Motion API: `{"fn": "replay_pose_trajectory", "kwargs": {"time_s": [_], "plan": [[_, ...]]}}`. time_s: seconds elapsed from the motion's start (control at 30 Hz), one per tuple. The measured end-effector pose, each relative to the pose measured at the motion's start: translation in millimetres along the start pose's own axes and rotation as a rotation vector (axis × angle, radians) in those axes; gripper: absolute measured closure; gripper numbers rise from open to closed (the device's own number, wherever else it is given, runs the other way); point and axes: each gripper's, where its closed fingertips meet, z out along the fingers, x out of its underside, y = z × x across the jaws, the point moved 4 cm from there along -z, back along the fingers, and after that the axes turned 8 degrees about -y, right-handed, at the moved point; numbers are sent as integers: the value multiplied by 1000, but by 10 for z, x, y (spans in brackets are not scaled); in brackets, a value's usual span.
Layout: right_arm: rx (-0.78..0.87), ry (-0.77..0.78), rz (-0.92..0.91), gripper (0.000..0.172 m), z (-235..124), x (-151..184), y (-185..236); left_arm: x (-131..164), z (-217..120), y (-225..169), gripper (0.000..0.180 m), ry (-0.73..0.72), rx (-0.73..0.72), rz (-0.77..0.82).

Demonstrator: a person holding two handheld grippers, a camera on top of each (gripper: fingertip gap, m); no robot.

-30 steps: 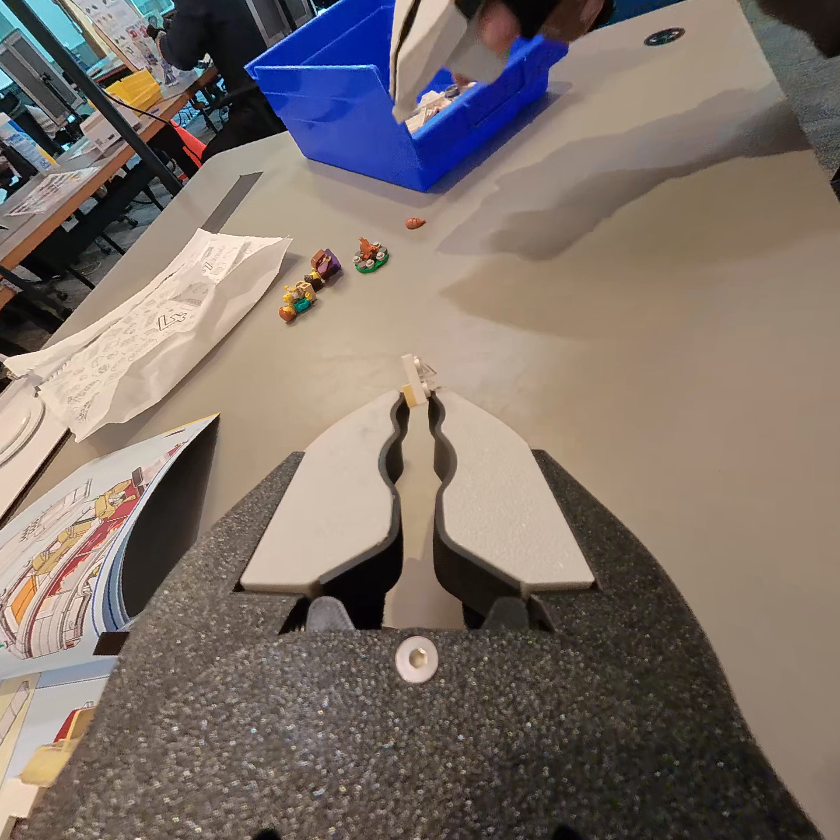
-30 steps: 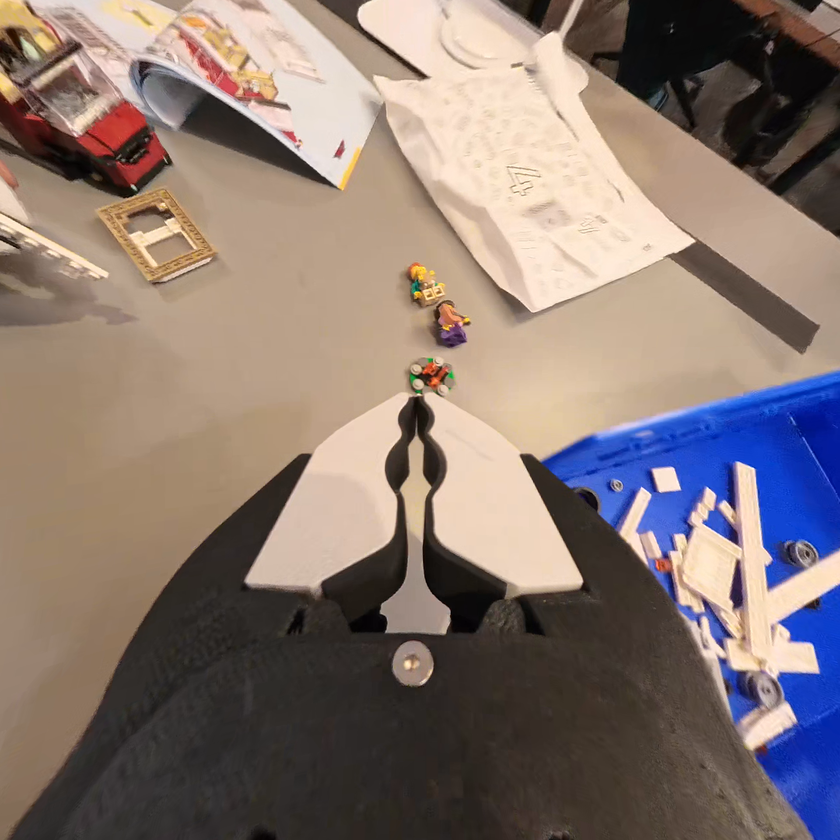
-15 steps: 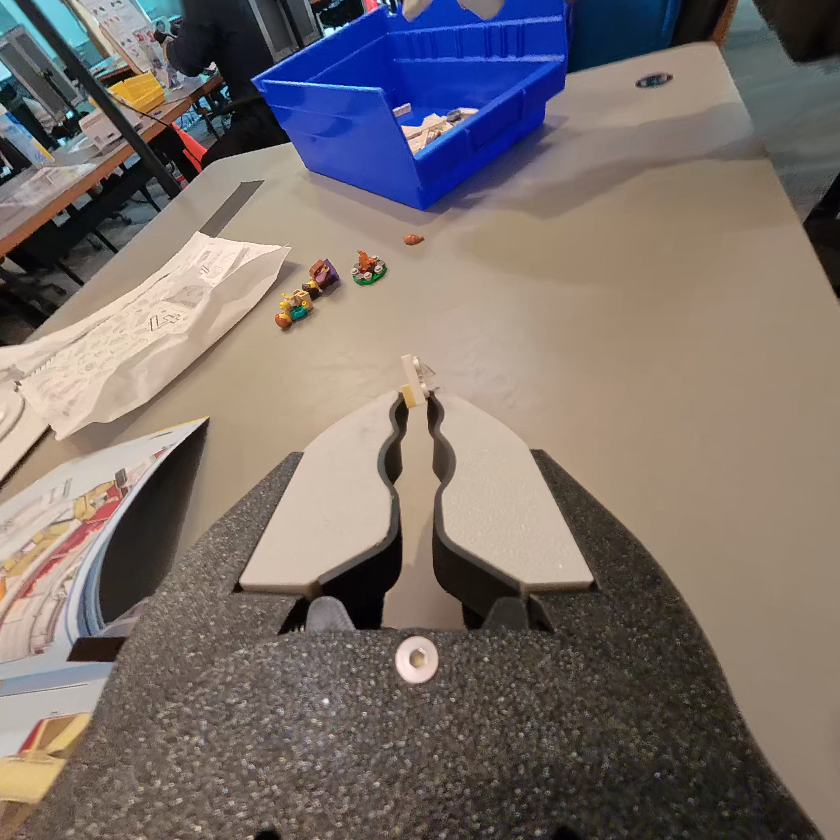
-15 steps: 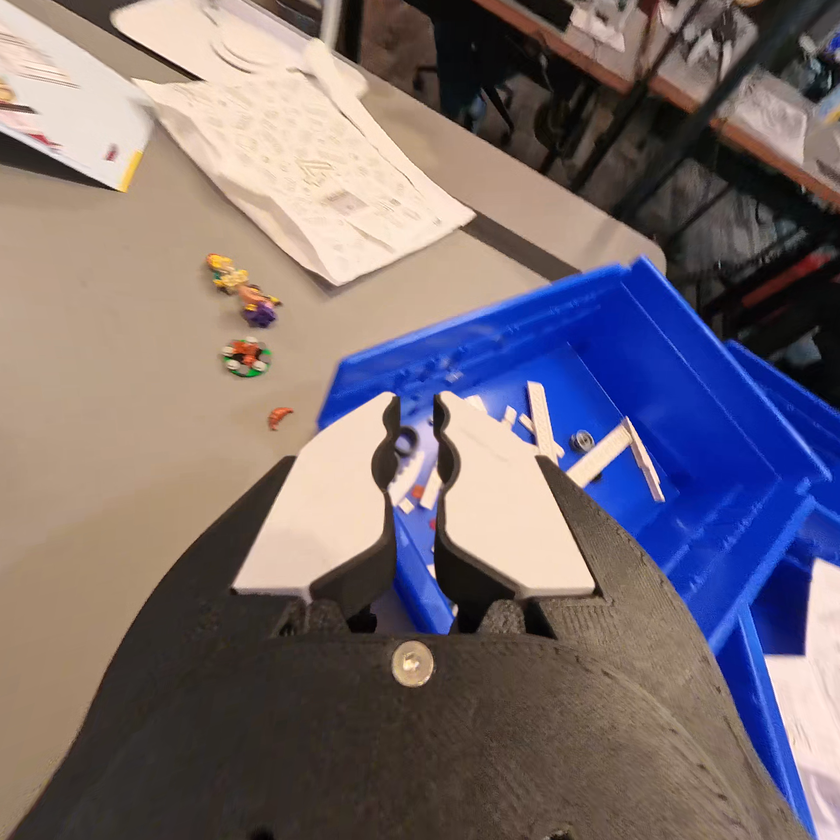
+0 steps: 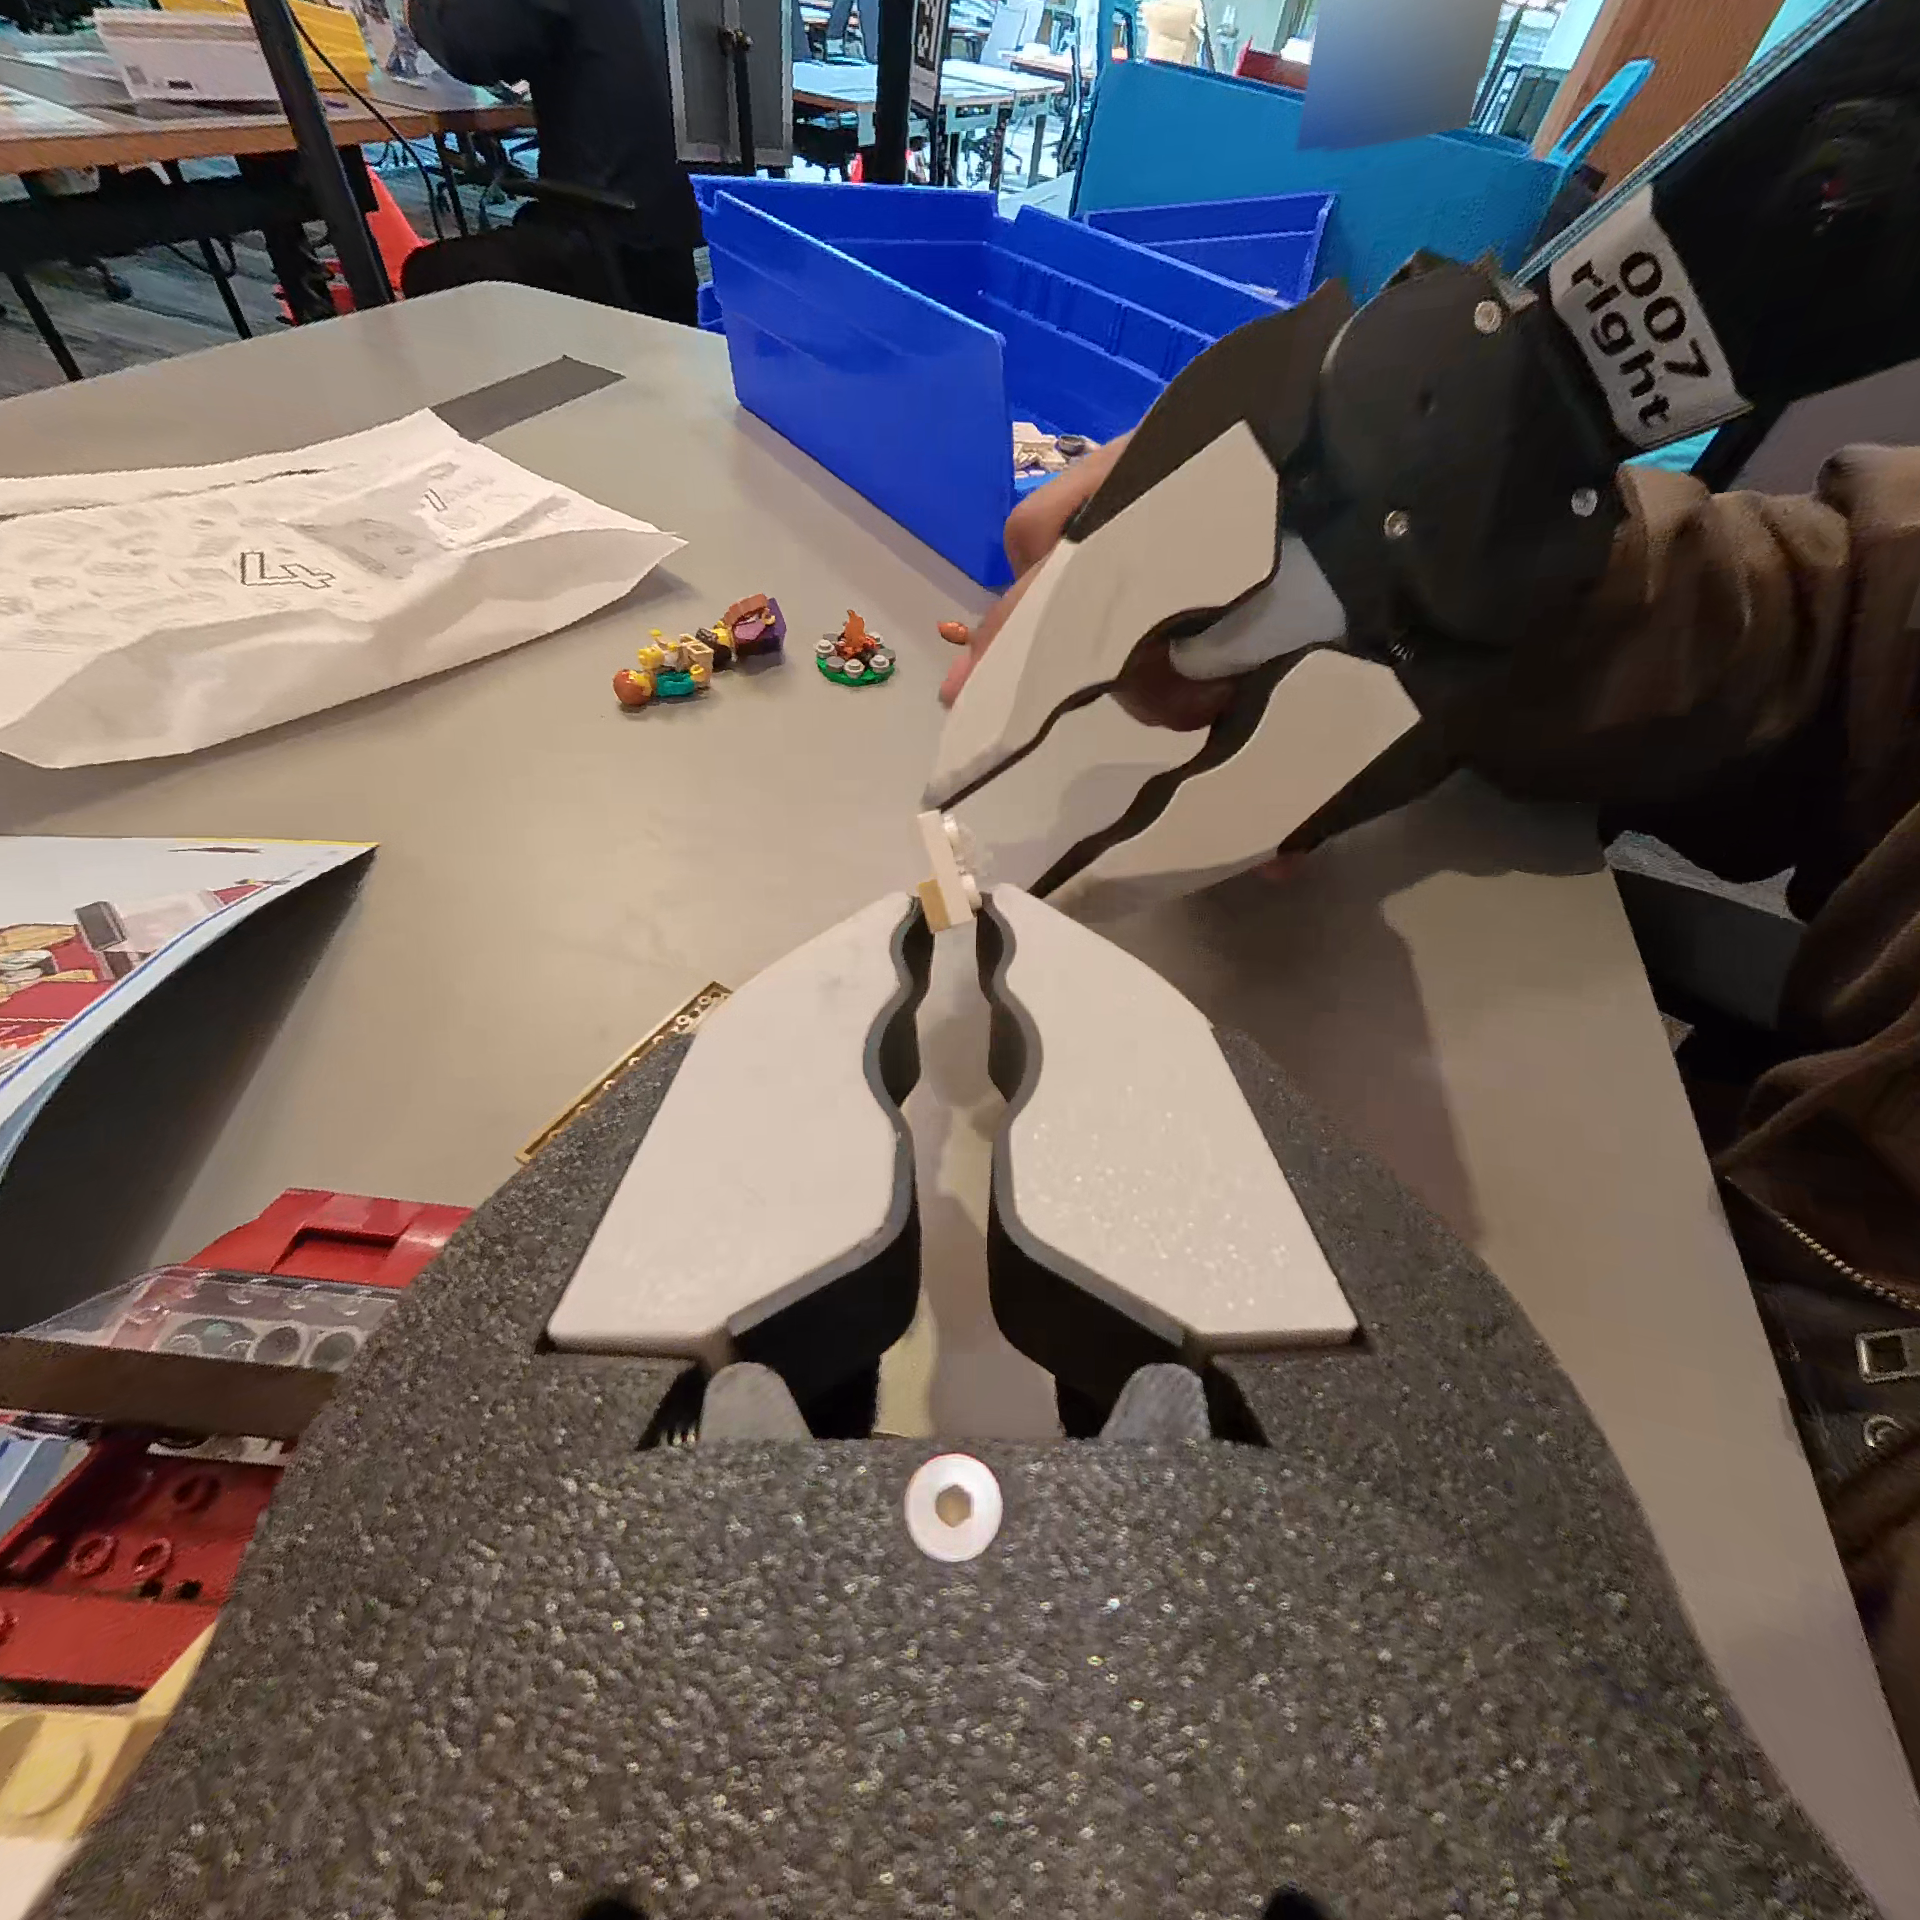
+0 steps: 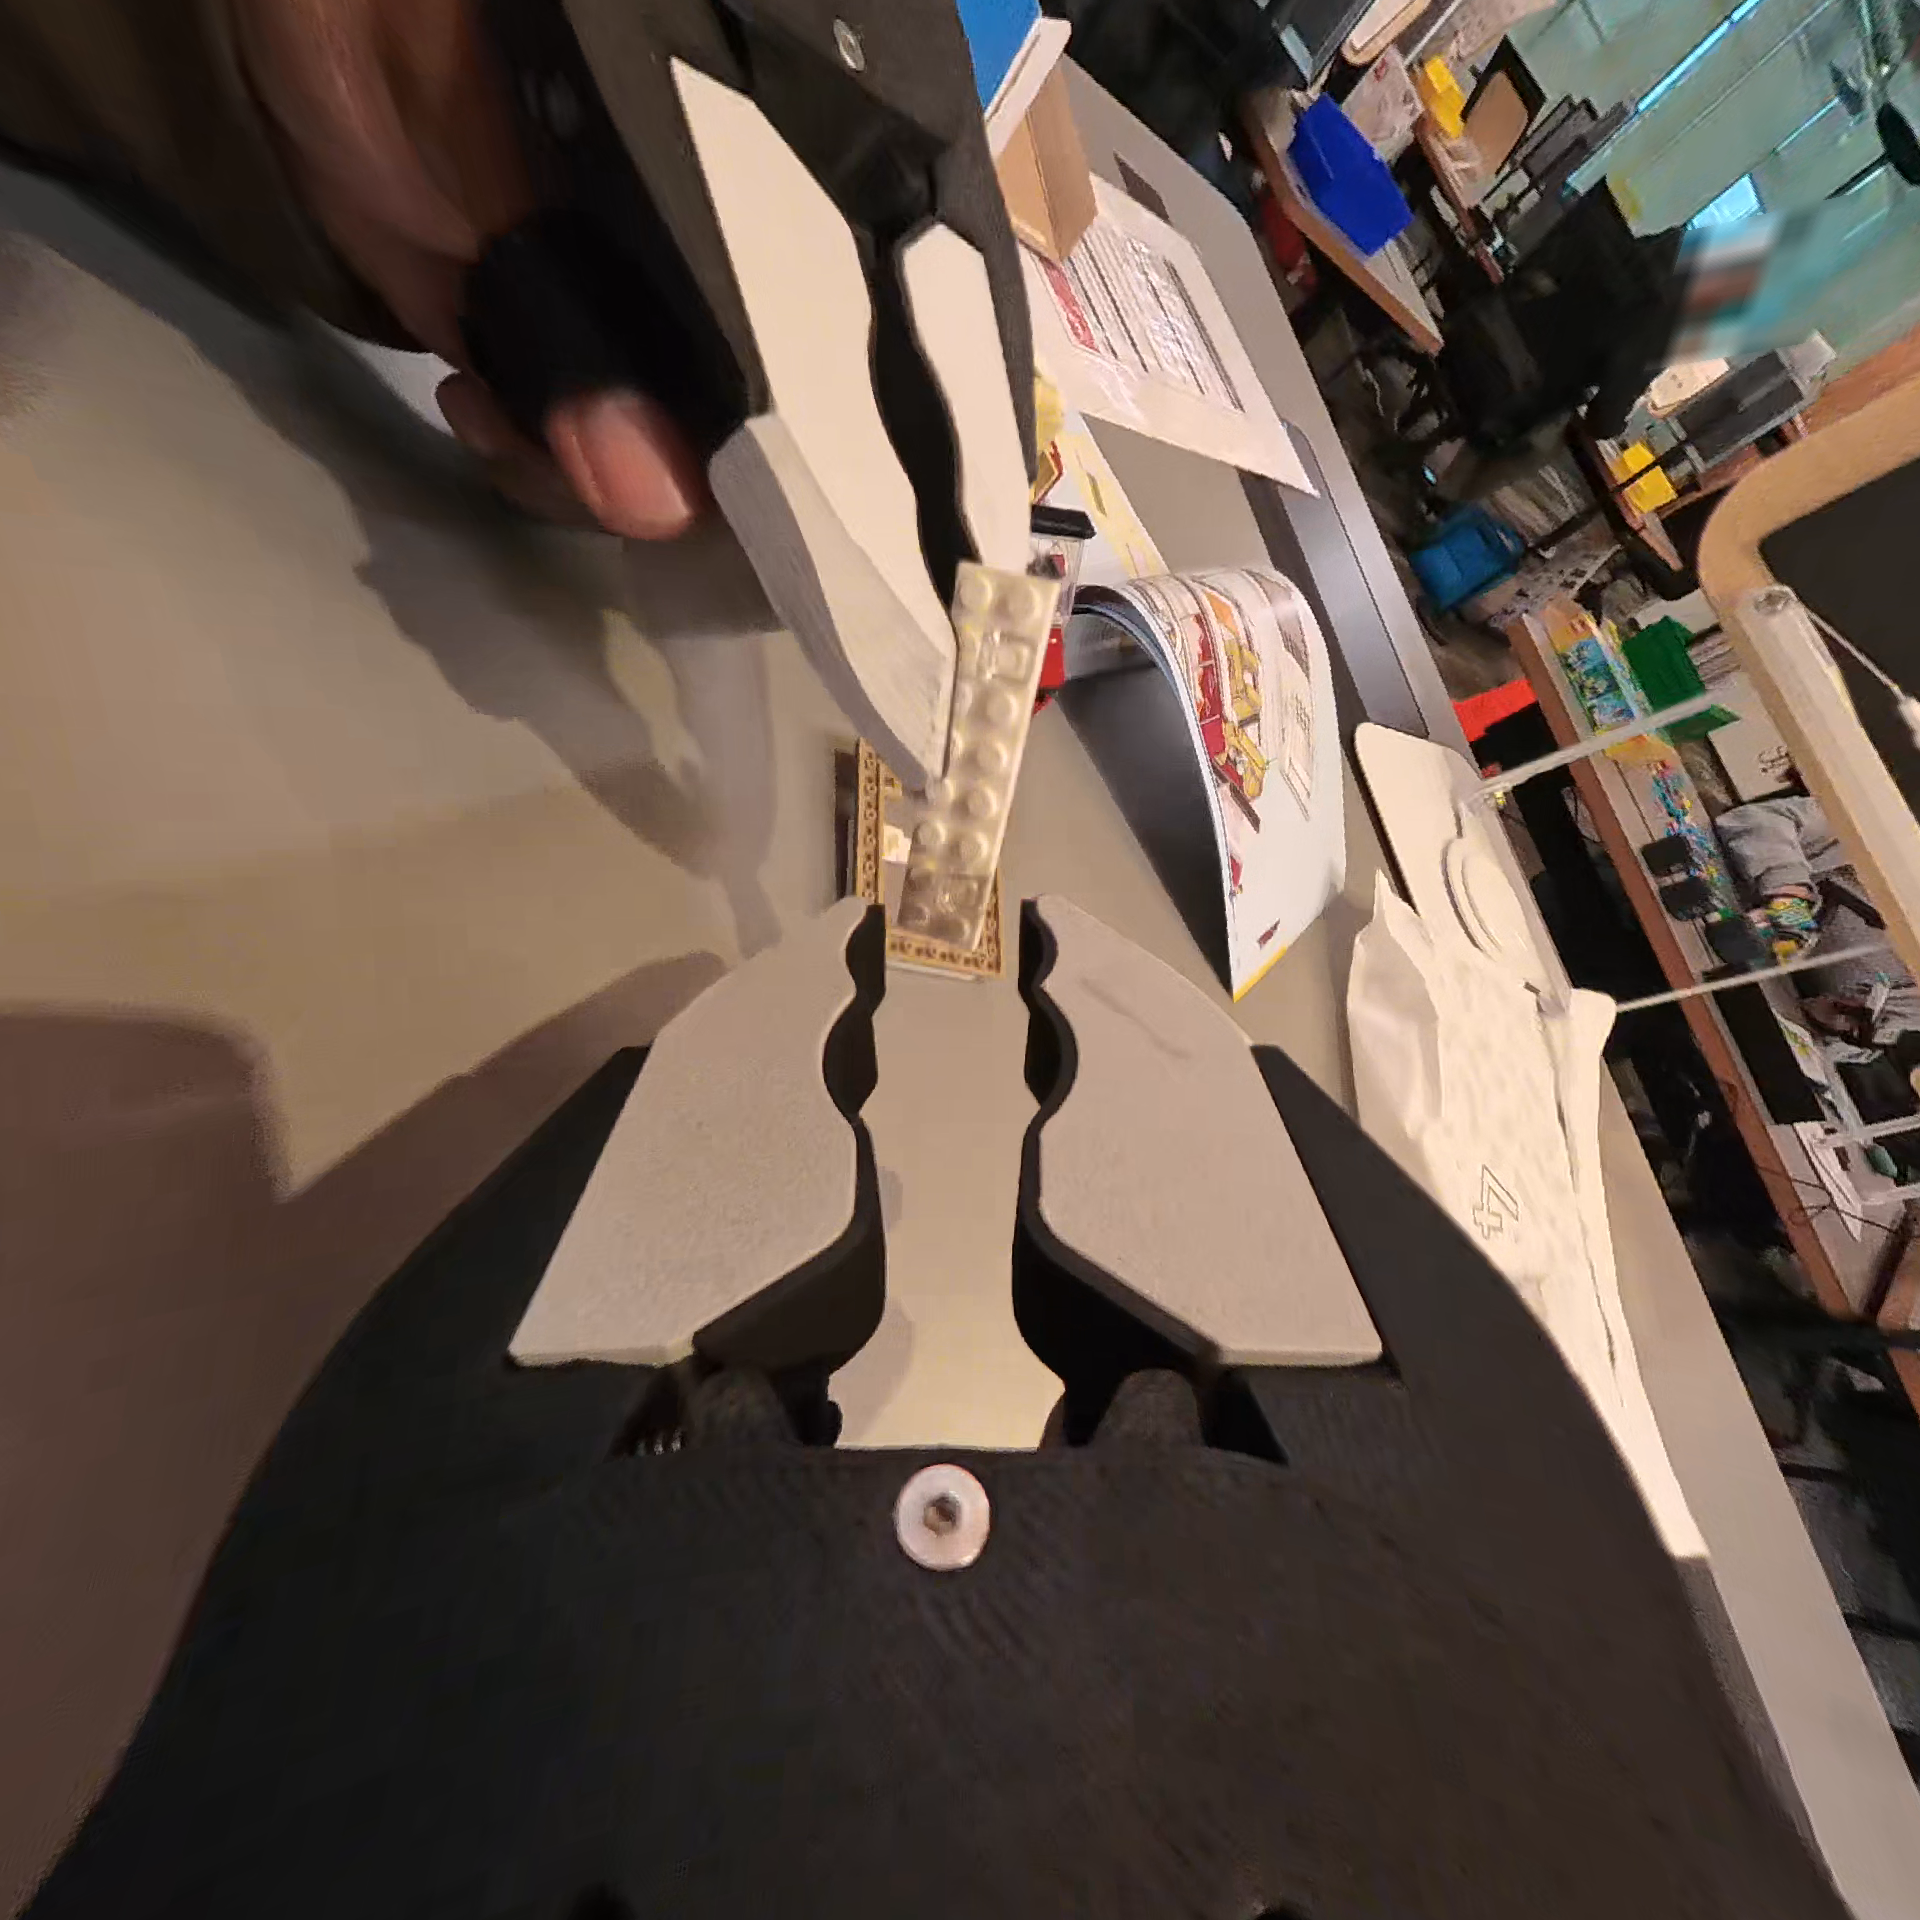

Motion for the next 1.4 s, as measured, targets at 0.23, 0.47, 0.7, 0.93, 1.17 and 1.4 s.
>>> {"fn": "replay_pose_trajectory", "kwargs": {"time_s": [0.23, 0.47, 0.7, 0.93, 1.17, 1.4], "plan": [[-36, -17, 21, 155, 127, 42, 12, 34, -2, 30, 172, 27, 5, 7], [-84, -44, 94, 157, 115, 97, 18, 76, 22, 23, 172, 54, 3, 40], [-90, -56, 96, 158, 105, 97, 23, 75, 20, 10, 172, 64, 0, 69], [-56, -84, 122, 160, 109, 42, -4, 66, 33, 34, 169, 49, -20, 53], [0, -99, 107, 160, 137, 4, 5, 65, 43, 38, 172, 39, -35, 44], [47, -14, -97, 160, 149, -4, 67, 98, 48, 7, 172, 105, -78, 223]]}}
